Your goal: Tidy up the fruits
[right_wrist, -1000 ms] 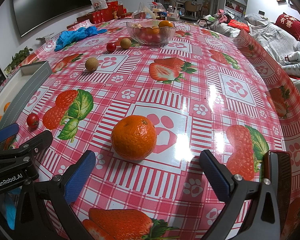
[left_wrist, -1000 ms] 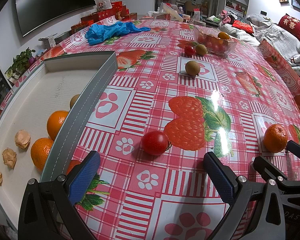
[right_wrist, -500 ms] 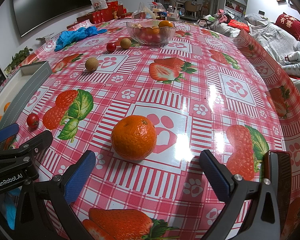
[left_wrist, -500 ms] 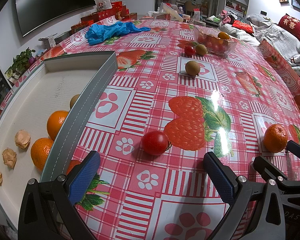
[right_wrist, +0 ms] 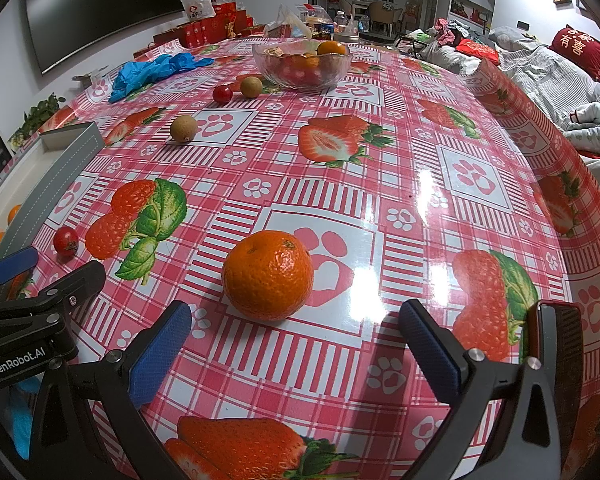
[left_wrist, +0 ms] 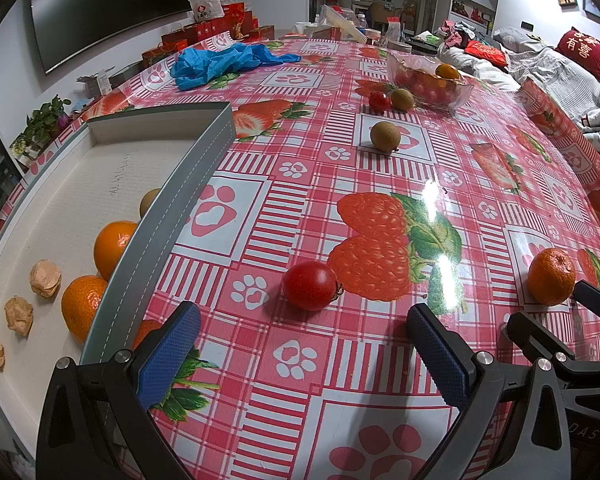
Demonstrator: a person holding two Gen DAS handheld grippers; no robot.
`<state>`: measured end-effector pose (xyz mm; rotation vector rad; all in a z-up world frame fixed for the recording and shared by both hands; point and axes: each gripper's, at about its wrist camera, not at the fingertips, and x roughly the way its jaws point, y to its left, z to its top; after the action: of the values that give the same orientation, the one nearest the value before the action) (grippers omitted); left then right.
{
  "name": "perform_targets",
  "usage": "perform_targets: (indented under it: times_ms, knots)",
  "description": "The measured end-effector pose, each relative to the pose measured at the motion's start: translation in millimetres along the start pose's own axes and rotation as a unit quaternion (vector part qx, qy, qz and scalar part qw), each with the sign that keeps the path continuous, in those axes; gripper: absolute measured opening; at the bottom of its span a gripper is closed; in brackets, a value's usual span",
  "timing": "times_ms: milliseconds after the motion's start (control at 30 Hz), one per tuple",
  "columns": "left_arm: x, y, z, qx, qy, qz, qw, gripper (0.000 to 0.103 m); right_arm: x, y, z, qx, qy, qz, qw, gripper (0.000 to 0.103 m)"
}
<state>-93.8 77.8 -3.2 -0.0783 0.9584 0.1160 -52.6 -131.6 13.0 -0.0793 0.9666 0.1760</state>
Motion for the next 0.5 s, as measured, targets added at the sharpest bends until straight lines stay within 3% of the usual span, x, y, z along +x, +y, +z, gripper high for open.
perform_targets:
  times_ms: [500]
  knots:
    - [1.2, -1.1, 3.7, 0.002, 0.016, 0.001, 0.9999, 0.103, 0.3, -1.0, 0.4, -0.009, 0.004, 0.011, 1.000, 0.103]
